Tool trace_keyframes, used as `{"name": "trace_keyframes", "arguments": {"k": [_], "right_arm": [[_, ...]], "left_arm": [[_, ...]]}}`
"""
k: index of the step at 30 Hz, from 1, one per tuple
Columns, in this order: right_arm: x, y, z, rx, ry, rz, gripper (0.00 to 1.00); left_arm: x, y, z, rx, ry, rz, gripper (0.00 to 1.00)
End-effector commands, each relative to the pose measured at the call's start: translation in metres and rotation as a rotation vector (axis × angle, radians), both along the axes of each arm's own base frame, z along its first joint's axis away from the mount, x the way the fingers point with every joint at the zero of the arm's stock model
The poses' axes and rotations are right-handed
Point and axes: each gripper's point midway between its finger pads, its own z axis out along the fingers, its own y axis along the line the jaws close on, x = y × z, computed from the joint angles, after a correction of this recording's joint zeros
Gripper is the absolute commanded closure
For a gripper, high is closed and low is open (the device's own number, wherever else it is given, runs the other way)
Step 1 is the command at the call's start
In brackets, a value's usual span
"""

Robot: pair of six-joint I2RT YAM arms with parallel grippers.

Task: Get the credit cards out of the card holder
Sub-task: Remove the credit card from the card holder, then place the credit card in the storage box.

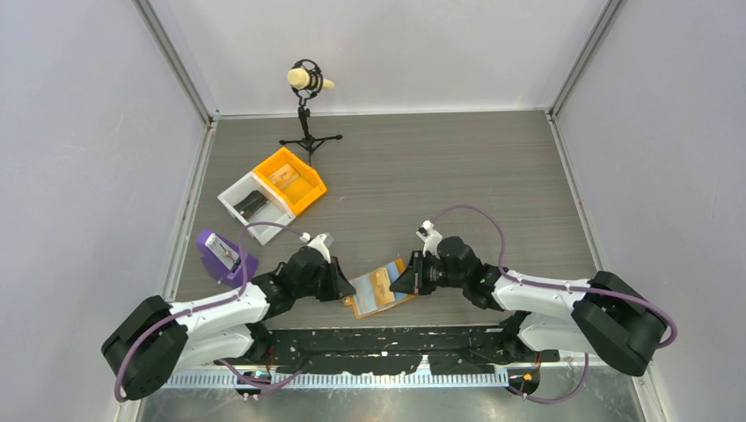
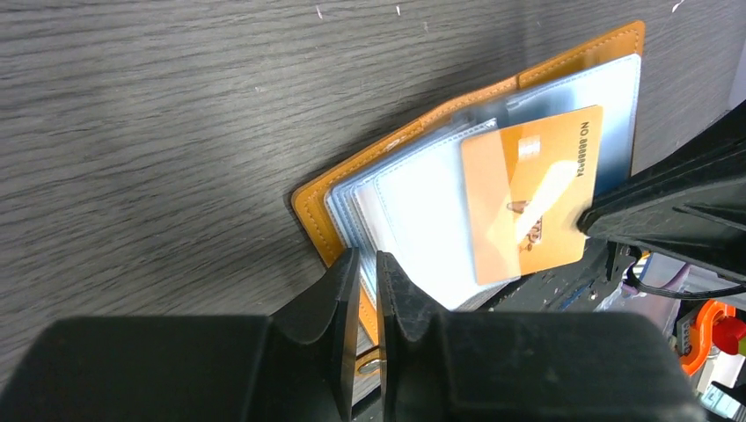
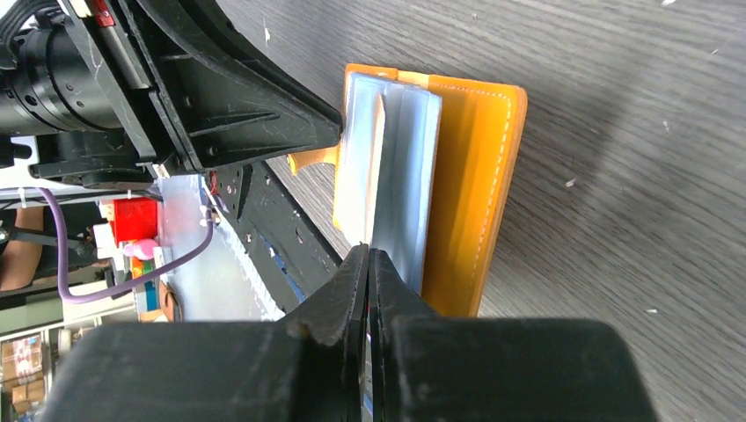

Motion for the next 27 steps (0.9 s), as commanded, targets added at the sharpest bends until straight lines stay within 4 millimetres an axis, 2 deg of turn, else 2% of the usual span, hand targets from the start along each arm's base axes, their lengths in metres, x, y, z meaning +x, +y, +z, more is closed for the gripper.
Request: {"name": "trace_keyframes", "arguments": {"k": [1,4,7,10,15,17,22,27], "right_arm": [[0.009,-0.008,0.010,-0.005,-0.065,-0.016,0.95],[0.011,-0.017,0.012,-0.029,-0.091,-0.020,0.95],[0.013,-0.023,0.022,-0.030,-0.122,-0.022,0.95],[0.016,-0.024,0.040,-0.016,-0.183,0.000,0.95],[0.015,-0.024,0.060,0.023,-0.224,0.050,0.95],[0.009,-0.020,0.070,0.051,-0.232,0.111,0.95],[-0.018,-0.009,0.098,0.155,-0.236,0.305,0.95],[-0.036,-0.007,0.122,0.246,-0.258,0.409,0.95]], "left_arm": [[0.005,-0.001,0.014,-0.004,-0.040,-0.003,0.84],[0.005,-0.010,0.031,-0.044,-0.046,-0.034,0.83],[0.001,-0.012,0.043,-0.069,-0.045,-0.048,0.79],[-0.001,-0.012,0.064,-0.092,-0.077,-0.063,0.72],[0.001,0.001,0.104,-0.062,-0.191,-0.084,0.56],[0.000,0.006,0.119,-0.040,-0.241,-0.114,0.52],[-0.008,0.014,0.147,0.027,-0.309,-0.223,0.50],[-0.023,0.003,0.172,0.003,-0.342,-0.396,0.50]]}}
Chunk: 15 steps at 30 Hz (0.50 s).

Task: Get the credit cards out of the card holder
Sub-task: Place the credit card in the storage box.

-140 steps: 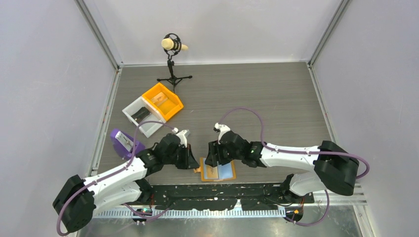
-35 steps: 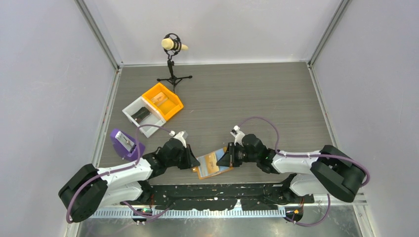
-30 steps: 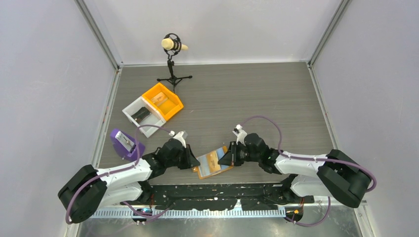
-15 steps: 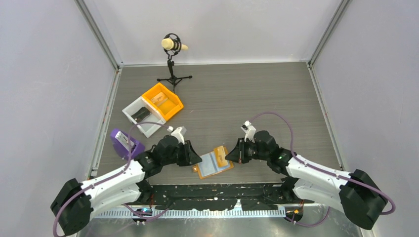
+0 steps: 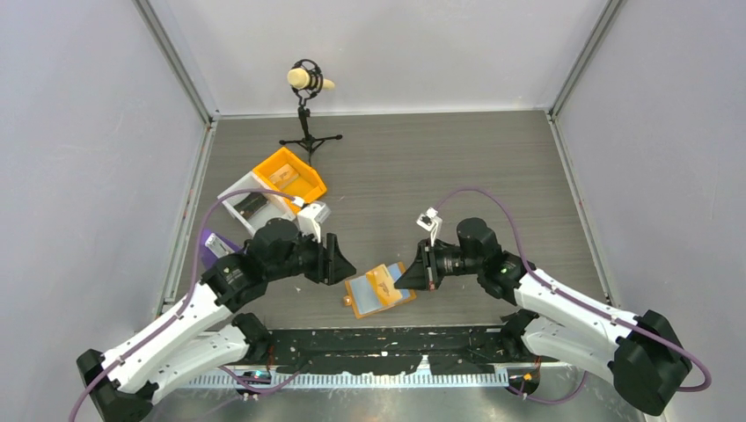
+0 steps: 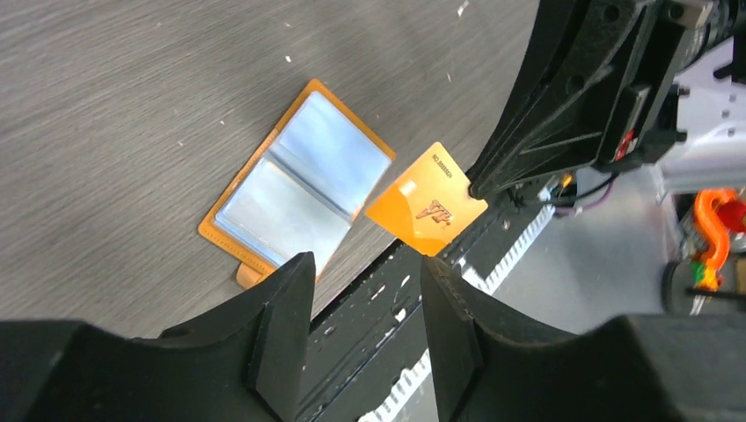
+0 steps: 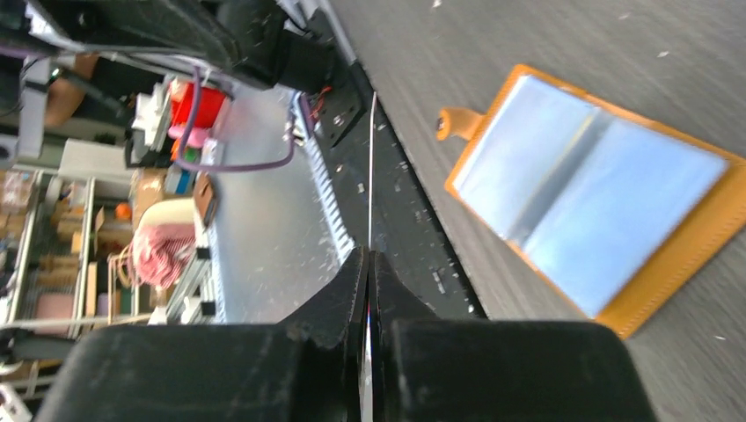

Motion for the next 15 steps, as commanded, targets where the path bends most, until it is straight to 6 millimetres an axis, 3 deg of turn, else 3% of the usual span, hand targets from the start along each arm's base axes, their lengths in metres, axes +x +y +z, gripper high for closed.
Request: {"name": "trace_keyframes", "arguments": {"k": [1,5,15], "right_arm": [[-0.021,0.006,0.040,0.121,-0.063,0.165,0.95],[-0.027,0.007,0.045,0.145,-0.056,0.206,0.95],[-0.037,0.008,0.056,0.204,-0.038,0.253,0.95]], "left_arm": [[-0.020,-0.004,0.014,0.056,-0.030,-0.200,0.50],[-0.025,-0.015,0.030,0.056,-0.029,-0.295,0.50],[-0.029,-0.042,0.029,0.019,0.052,-0.427,0.50]]}}
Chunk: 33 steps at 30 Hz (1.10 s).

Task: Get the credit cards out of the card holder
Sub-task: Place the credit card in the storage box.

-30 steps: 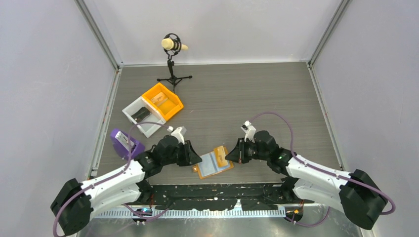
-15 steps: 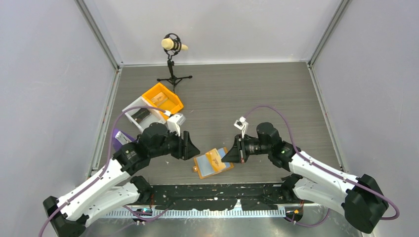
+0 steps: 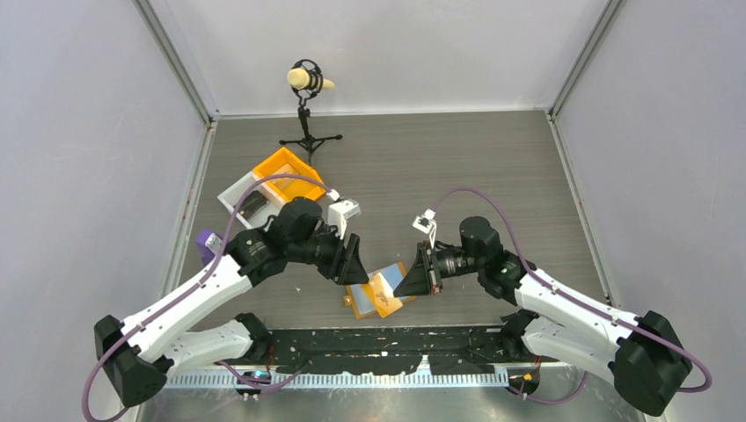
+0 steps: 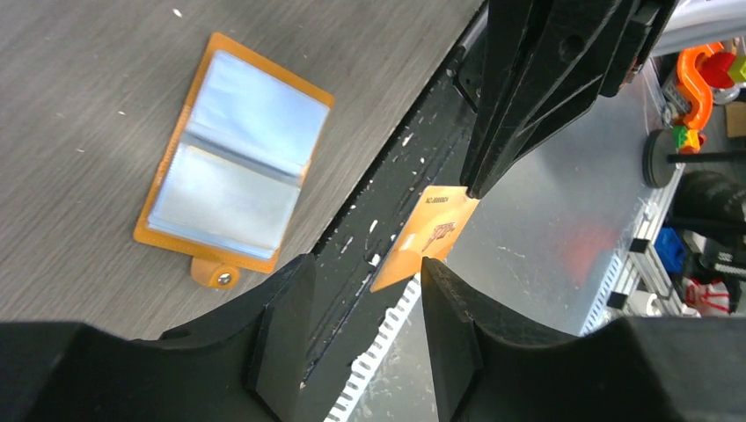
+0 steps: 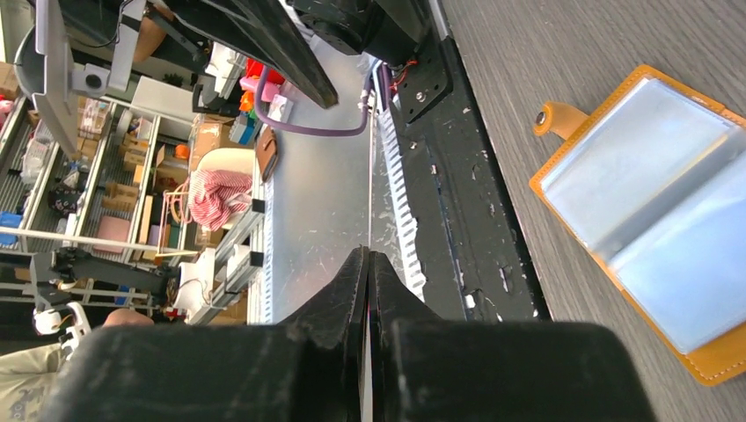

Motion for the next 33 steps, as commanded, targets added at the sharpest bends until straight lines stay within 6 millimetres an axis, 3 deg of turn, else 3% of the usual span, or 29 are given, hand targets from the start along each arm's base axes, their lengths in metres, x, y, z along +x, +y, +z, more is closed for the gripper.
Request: {"name": "trace_keyframes", "arguments": {"k": [1,9,10,14,15,17,19,20,24,27,28,33], "right_arm": [[-0.004,0.004,0.027,0.086,-0.054,0.043,0.95],[-0.004,0.007,0.031,0.116,-0.042,0.049,0.95],[-0.004,0.007,0.031,0.115,-0.042,0.051,0.95],[-0.003,0.008,0.030,0.111,-0.041,0.048,0.95],[-0.002,0.008,0.029,0.106,-0.035,0.038,0.95],[0.002,0.008,0.028,0.088,-0.027,0.009,0.90],[0.008,0.008,0.030,0.073,-0.033,-0.032,0.77],[0.010,0.008,0.036,0.073,-0.042,-0.049,0.65],[0.020,0.004,0.055,0.095,-0.104,-0.132,0.30],[0.032,-0.001,0.066,0.093,-0.167,-0.222,0.15],[0.033,-0.003,0.064,0.078,-0.172,-0.238,0.02],[0.049,-0.014,0.065,0.047,-0.226,-0.361,0.05]], "left_arm": [[-0.009,-0.015,0.016,-0.072,0.018,-0.106,0.50],[-0.017,-0.030,0.017,-0.151,0.085,-0.163,0.59],[-0.018,-0.031,0.018,-0.160,0.087,-0.166,0.63],[-0.017,-0.033,0.019,-0.171,0.095,-0.158,0.99],[-0.014,-0.031,0.017,-0.158,0.095,-0.132,1.00],[-0.010,-0.027,0.015,-0.130,0.093,-0.088,1.00],[-0.001,-0.022,0.015,-0.108,0.077,-0.027,1.00],[0.003,-0.019,0.017,-0.106,0.066,0.002,1.00],[0.033,-0.003,0.034,-0.126,0.010,0.168,1.00],[0.067,0.019,0.045,-0.129,-0.038,0.345,1.00],[0.080,0.029,0.050,-0.133,-0.058,0.414,1.00],[0.147,0.093,0.064,-0.145,-0.095,0.822,1.00]]}}
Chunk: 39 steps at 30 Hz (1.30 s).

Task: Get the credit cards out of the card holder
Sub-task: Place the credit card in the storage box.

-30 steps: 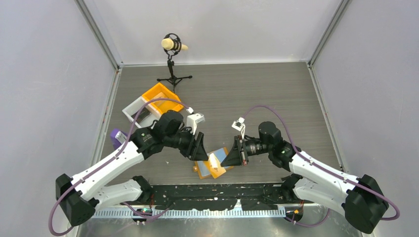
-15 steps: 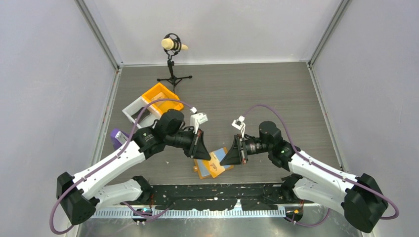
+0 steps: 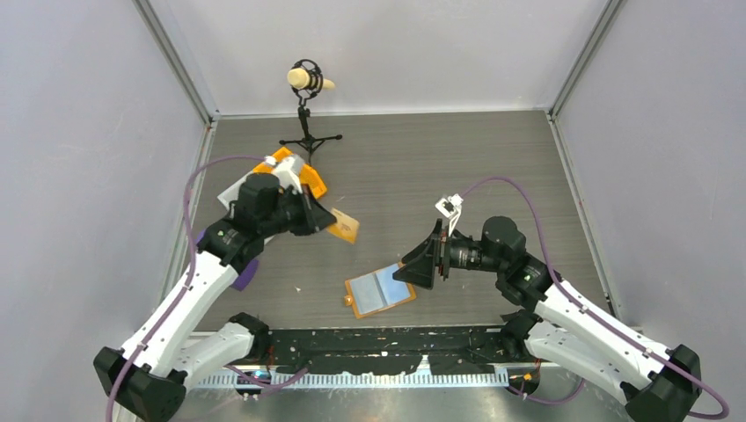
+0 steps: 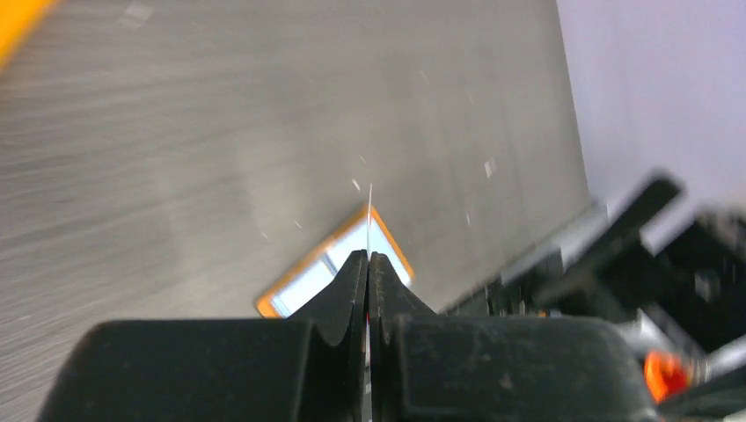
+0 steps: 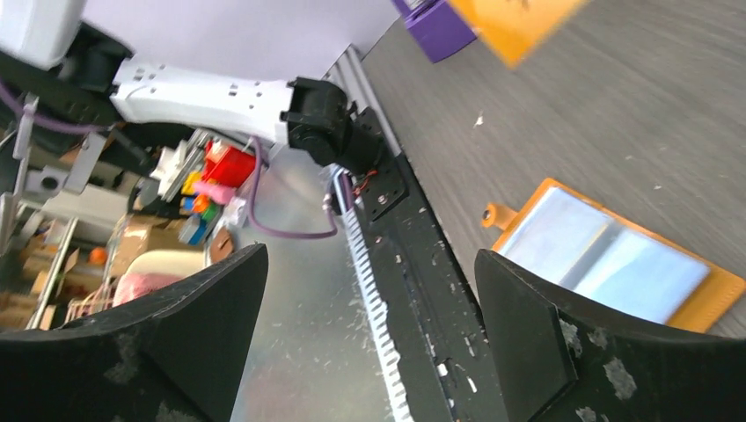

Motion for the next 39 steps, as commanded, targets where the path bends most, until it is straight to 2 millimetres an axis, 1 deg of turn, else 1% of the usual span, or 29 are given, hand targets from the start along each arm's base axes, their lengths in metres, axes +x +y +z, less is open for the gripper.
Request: {"name": "trace_keyframes", "arguments": {"k": [1,5,8,10,12,17,19,20,24,26,29,34,39], "right_arm": [[0.023,-0.011,0.002,-0.056,-0.061,-0.153,0.05],[0.026,-0.017,-0.001,-0.095,-0.096,-0.178,0.04],[0.026,-0.017,0.000,-0.100,-0.111,-0.170,0.05],[0.028,-0.017,-0.001,-0.099,-0.101,-0.185,0.05],[0.029,-0.017,-0.005,-0.100,-0.090,-0.191,0.04],[0.034,-0.021,-0.015,-0.111,-0.079,-0.235,0.05],[0.036,-0.023,-0.018,-0.105,-0.060,-0.264,0.05],[0.036,-0.022,-0.014,-0.084,-0.057,-0.268,0.05],[0.032,-0.018,-0.012,-0.062,-0.047,-0.239,0.05],[0.031,-0.017,-0.013,-0.068,-0.050,-0.226,0.05],[0.032,-0.018,-0.014,-0.085,-0.062,-0.225,0.05],[0.035,-0.017,-0.012,-0.096,-0.075,-0.226,0.05],[0.039,-0.013,-0.017,-0.124,-0.078,-0.212,0.05]], "left_arm": [[0.066,0.061,0.036,-0.039,-0.089,0.424,1.00],[0.101,0.107,0.045,0.001,-0.166,0.665,1.00],[0.120,0.131,0.047,0.048,-0.197,0.760,1.00],[0.131,0.150,0.045,0.074,-0.211,0.866,1.00],[0.144,0.161,0.044,0.051,-0.219,0.940,1.00],[0.178,0.175,0.035,-0.044,-0.191,1.046,1.00],[0.191,0.180,0.027,-0.035,-0.164,1.064,1.00],[0.198,0.182,0.023,-0.028,-0.157,1.071,1.00],[0.225,0.191,0.003,0.001,-0.133,1.103,1.00],[0.235,0.199,-0.006,0.023,-0.123,1.135,1.00],[0.251,0.205,-0.021,0.065,-0.112,1.155,1.00],[0.269,0.207,-0.041,0.088,-0.077,1.157,1.00],[0.271,0.210,-0.068,0.134,-0.036,1.167,1.00]]}}
